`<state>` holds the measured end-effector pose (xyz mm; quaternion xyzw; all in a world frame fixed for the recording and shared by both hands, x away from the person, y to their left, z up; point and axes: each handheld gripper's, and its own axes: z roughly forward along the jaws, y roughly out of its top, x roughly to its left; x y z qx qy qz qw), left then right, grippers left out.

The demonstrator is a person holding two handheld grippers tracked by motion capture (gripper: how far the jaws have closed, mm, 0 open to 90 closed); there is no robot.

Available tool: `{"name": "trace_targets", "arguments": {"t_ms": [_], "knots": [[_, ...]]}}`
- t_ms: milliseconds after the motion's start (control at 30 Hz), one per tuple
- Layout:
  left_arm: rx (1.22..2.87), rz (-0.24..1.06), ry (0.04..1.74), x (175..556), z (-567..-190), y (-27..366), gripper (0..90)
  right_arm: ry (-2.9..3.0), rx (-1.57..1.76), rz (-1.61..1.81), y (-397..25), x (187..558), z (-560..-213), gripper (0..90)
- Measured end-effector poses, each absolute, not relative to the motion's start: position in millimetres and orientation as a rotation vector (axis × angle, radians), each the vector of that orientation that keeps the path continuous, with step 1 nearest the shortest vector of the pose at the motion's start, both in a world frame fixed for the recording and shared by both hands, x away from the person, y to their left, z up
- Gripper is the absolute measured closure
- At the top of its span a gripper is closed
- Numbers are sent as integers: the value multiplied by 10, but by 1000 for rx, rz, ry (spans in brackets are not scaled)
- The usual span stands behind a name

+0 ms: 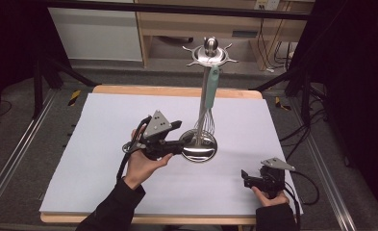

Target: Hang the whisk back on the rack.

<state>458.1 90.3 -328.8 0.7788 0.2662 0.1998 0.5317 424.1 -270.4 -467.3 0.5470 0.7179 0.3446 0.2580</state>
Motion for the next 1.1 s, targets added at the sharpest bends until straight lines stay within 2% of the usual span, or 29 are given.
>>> {"name": "trace_targets", "arguments": {"t_ms": [567, 1100], "knots": [[1884, 484, 764, 4470, -3838, 1377, 373, 1934, 1490, 933, -2716, 4244, -4674, 76], [1848, 503, 946, 4446, -4284, 2059, 335, 1920, 1510, 914, -2802, 4243, -4699, 60]]}}
